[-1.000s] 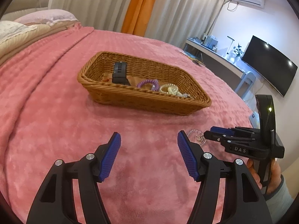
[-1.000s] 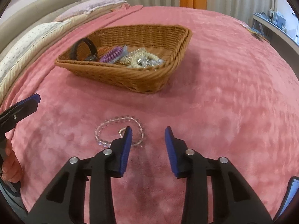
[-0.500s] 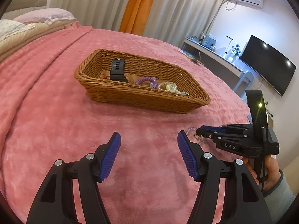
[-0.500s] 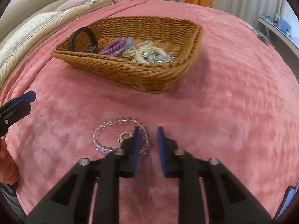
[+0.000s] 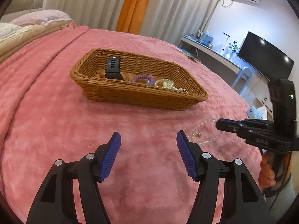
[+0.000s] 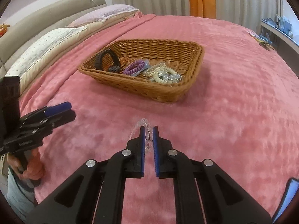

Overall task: Organize jewelry
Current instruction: 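Grasp the clear bead bracelet with the right tool while the left tool moves toward the gold charm, then grasp the gold square charm with the left tool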

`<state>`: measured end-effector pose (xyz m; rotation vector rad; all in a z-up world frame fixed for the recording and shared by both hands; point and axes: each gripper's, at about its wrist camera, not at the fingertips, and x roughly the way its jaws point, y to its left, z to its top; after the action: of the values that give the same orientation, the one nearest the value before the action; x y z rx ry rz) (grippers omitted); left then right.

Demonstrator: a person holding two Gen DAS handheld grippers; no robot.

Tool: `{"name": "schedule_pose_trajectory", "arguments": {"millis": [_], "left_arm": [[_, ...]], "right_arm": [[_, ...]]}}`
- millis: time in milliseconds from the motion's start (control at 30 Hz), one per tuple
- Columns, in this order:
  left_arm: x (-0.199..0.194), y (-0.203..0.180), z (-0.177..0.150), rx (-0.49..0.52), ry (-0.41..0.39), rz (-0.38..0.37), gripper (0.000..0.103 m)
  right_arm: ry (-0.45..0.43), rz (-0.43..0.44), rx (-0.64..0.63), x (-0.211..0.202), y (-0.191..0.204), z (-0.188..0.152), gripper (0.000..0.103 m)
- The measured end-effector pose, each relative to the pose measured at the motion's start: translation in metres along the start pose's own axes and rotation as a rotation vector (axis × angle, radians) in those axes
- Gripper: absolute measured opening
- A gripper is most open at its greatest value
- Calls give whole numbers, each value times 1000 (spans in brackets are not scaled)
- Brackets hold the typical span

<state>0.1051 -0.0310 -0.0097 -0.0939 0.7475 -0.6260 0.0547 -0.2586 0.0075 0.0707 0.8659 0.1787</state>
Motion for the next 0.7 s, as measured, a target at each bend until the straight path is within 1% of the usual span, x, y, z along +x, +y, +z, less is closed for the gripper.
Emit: {"name": "schedule_pose_trajectory", "arguments": {"millis": [133, 233, 333, 400, 500, 567, 633, 700], "left_arm": [[3, -5, -2, 24, 15, -2, 60], [7, -14, -3, 58, 30, 2, 60], [12, -24, -5, 81, 57, 1, 60], [19, -37, -5, 104, 83, -8, 60], [36, -66, -3, 149, 141, -14, 60], [49, -85, -2, 187, 166, -14, 60], [61, -99, -3, 228, 181, 4, 60], [76, -106, -3, 237, 203, 24, 60]], "right_arm": [[5, -44, 51, -6, -18, -17, 7], [4, -52, 112, -10, -40, -28, 7], [-8, -102, 152, -17, -57, -34, 7], [-11, -94, 188, -20, -71, -37, 7], [-16, -103, 198, -20, -81, -39, 7], [-11, -75, 209, -15, -83, -40, 7], [-4, -59, 206, -14, -85, -43, 7], [-1, -68, 187, -14, -84, -45, 7]]}}
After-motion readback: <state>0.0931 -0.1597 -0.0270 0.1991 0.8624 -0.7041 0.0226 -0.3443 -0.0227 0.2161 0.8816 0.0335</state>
